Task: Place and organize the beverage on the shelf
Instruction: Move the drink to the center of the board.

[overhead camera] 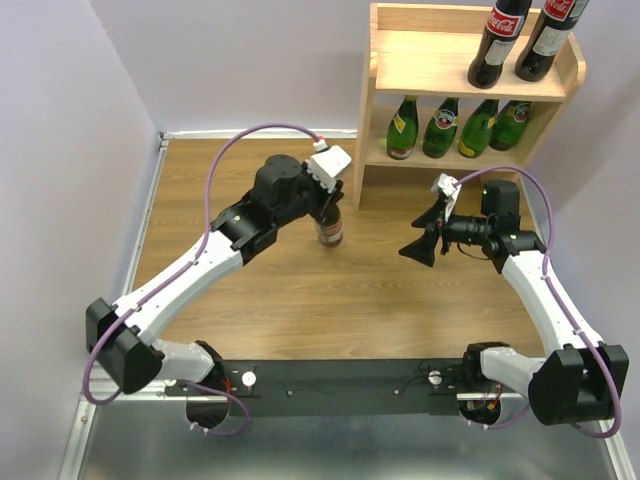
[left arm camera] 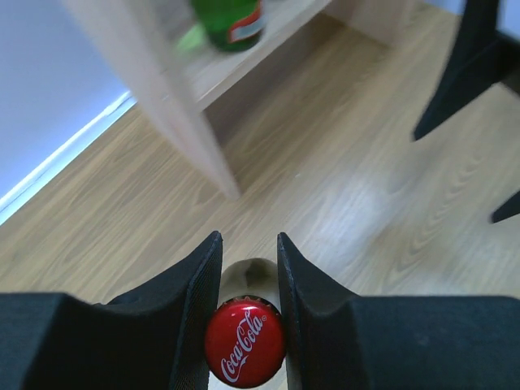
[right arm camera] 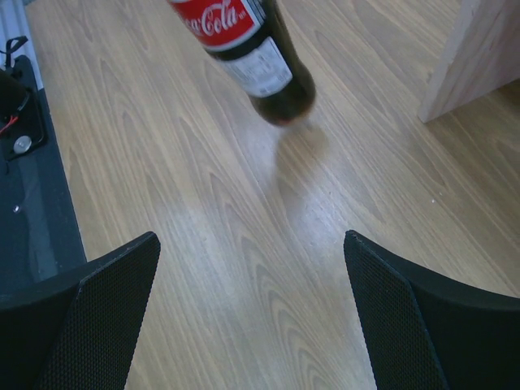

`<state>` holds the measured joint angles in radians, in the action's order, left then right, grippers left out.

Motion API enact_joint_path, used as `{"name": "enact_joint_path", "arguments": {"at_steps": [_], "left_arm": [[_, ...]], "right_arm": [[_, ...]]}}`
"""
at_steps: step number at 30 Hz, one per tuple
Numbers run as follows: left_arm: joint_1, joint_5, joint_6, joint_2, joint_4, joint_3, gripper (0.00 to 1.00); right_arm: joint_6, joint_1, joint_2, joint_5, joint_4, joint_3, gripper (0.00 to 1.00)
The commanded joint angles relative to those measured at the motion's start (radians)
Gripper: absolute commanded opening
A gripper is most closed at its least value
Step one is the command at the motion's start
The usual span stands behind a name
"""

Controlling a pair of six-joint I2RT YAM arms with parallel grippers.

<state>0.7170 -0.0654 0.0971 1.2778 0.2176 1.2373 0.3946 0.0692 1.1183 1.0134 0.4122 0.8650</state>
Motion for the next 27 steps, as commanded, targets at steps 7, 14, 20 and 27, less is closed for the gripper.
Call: {"name": "enact_joint_path", "arguments": {"at_steps": [7,14,20,27], "left_arm": [[0.085,-0.223,0.035,0.152,-0.253,0.229,0.0],[0.119,-0.251,0.047,0.265,-0.293,0.281,0.0],[0.134,-0.255,0.046,0.291,-0.359,0.257,0.0],[0.14,-0.257,0.036,0.321,-0.408,0.226,0.0]], "right_arm": [[0.039,0.003,-0.028,-0.042,-0.01,-0.014,1.0],[0.082,0.004,-0.049,-0.036,-0.01,-0.026,1.0],[0.112,0.004,-0.066,-0.03,-0.009,-0.037,1.0],[0.115,0.003,-0.063,-0.033,-0.012,-0.037,1.0]]}}
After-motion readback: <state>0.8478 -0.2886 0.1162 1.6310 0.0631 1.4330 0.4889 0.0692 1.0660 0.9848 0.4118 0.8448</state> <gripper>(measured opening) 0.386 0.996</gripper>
